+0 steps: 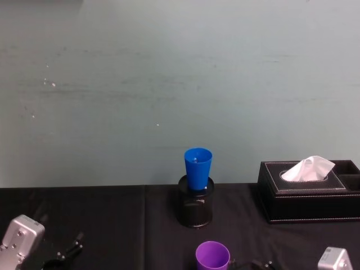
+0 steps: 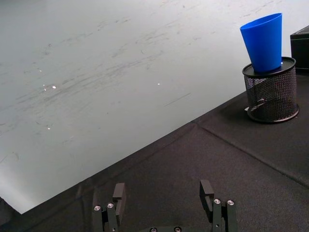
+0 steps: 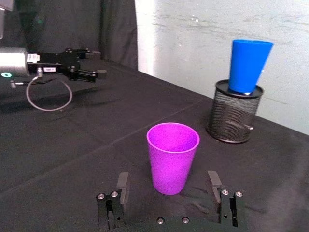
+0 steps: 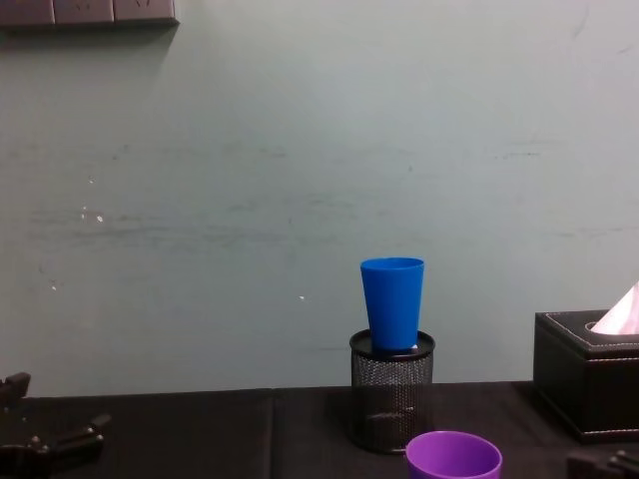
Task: Pick up one cup with a gripper and tap it against the other cup.
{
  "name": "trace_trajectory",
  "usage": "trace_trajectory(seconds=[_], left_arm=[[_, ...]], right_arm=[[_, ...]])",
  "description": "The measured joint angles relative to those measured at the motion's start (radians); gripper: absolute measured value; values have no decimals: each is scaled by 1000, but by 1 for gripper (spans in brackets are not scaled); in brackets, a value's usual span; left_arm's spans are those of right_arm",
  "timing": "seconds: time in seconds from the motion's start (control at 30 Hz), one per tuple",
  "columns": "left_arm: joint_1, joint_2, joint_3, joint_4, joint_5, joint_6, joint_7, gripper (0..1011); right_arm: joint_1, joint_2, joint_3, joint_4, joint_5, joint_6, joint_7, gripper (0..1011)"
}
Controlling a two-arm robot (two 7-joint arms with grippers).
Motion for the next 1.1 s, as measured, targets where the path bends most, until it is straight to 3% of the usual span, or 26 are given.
trace_trajectory(seconds=[0.37,0.8,1.1], left_arm=[[0,0,0,0,0,0,0,1000],[0,0,0,0,0,0,0,1000],[0,0,0,0,0,0,0,1000]], right_arm=[[67,-81,-17,110,-21,-27,70,1003],[163,-173,-24,240,-55,-40,111,1003],[204,-217,-25,299,-74,-42,128,1003]])
